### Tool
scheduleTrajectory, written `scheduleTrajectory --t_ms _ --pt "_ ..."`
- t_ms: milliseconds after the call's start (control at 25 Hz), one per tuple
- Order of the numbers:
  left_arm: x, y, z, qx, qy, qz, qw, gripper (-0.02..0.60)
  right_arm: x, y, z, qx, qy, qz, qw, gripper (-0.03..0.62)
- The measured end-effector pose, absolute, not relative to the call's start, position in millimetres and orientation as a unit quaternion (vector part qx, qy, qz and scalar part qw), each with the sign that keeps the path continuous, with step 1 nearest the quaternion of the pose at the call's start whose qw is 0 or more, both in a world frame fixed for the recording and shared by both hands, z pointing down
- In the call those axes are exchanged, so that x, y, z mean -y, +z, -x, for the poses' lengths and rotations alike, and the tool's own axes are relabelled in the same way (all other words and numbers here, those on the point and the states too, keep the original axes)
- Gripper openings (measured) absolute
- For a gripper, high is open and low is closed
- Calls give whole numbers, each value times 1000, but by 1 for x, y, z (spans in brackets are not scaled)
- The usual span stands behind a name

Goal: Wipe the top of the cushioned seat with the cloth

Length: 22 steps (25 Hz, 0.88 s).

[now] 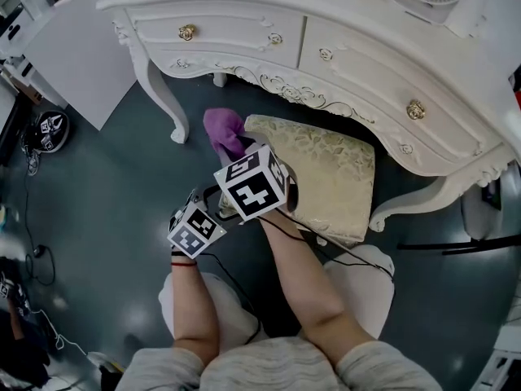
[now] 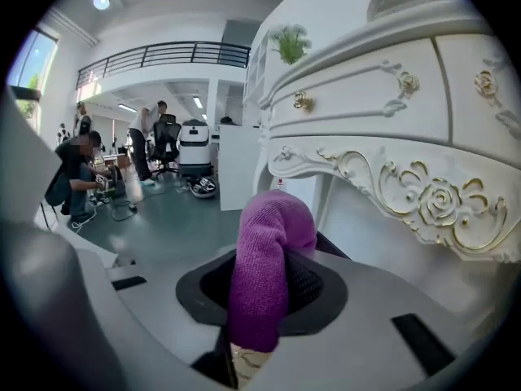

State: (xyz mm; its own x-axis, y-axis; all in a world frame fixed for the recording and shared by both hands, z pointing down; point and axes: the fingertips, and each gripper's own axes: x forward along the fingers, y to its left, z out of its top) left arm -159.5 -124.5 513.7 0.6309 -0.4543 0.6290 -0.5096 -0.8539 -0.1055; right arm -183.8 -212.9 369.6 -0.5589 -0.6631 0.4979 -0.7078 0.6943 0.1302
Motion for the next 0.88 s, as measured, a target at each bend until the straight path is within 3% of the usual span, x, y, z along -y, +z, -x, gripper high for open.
scheduleTrajectory --t_ms 360,880 --pt "125 509 159 265 337 -903 36 392 193 411 181 857 13 -380 348 89" --pt "125 511 159 262 340 -902 41 391 193 413 143 841 4 -411 351 89"
